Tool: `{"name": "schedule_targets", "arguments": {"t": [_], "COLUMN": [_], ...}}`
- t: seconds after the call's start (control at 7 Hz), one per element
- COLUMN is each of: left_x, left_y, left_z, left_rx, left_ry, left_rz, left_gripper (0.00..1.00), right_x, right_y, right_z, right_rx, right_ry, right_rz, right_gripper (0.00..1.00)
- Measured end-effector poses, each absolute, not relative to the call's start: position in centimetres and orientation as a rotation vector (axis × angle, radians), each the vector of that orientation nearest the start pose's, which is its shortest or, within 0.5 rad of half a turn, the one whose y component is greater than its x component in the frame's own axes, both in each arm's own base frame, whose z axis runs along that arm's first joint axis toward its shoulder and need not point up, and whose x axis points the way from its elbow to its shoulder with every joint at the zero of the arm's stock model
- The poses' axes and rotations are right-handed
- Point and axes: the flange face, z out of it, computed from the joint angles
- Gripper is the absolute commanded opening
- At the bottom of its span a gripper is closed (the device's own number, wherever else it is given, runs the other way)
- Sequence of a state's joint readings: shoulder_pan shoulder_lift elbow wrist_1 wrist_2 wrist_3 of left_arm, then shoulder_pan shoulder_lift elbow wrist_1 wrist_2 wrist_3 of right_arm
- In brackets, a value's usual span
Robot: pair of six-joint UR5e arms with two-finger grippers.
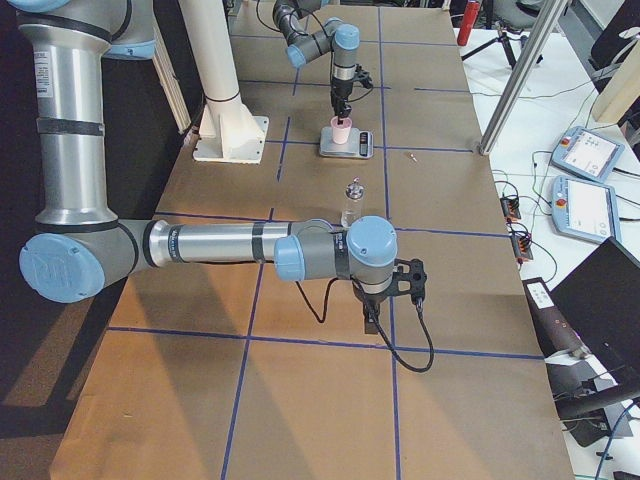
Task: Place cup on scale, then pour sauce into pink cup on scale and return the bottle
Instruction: 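Lower the pink cup onto the scale and open the left gripper, then withdraw the left gripper from the cup while the right gripper approaches the glass bottle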
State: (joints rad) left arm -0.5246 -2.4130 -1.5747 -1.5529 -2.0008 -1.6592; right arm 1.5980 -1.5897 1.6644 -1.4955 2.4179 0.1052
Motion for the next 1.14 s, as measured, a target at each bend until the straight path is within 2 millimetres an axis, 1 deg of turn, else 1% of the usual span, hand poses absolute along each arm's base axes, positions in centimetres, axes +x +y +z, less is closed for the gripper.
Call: {"name": "schedule_targets", "arguments": {"t": [0.14,0.29,0.43,0.57,0.71,0.86,1.0,1.14], "left_x": [56.7,56.0,54.8,53.1,51.0,48.7,45.9,42.6], "left_y": [-43.7,-44.0,-44.0,-43.8,-43.7,-43.9,-44.7,-46.1], "left_z": [13.8,13.4,12.9,12.7,12.4,11.9,11.1,10.7], "left_rx": [-0.216,-0.208,-0.199,-0.189,-0.173,-0.146,-0.108,-0.064], "left_ry": [0.894,0.905,0.923,0.942,0.959,0.972,0.982,0.99], "left_rz": [-0.39,-0.392,-0.395,-0.397,-0.396,-0.386,-0.379,-0.374], "left_gripper": [1.0,1.0,1.0,1.0,1.0,1.0,1.0,1.0], "right_x": [7.2,7.2,7.2,7.2,7.2,6.7,5.3,3.1], "right_y": [-49.0,-49.0,-49.0,-49.2,-49.4,-49.2,-48.3,-46.8], "right_z": [60.8,60.8,60.7,60.1,58.7,56.3,52.0,47.1], "right_rx": [0.108,0.108,0.11,0.118,0.125,0.119,0.111,0.103], "right_ry": [-0.851,-0.851,-0.851,-0.852,-0.858,-0.872,-0.888,-0.904], "right_rz": [0.061,0.061,0.061,0.058,0.058,0.06,0.054,0.049], "right_gripper": [1.0,1.0,1.0,1.0,1.0,1.0,1.0,1.0]}}
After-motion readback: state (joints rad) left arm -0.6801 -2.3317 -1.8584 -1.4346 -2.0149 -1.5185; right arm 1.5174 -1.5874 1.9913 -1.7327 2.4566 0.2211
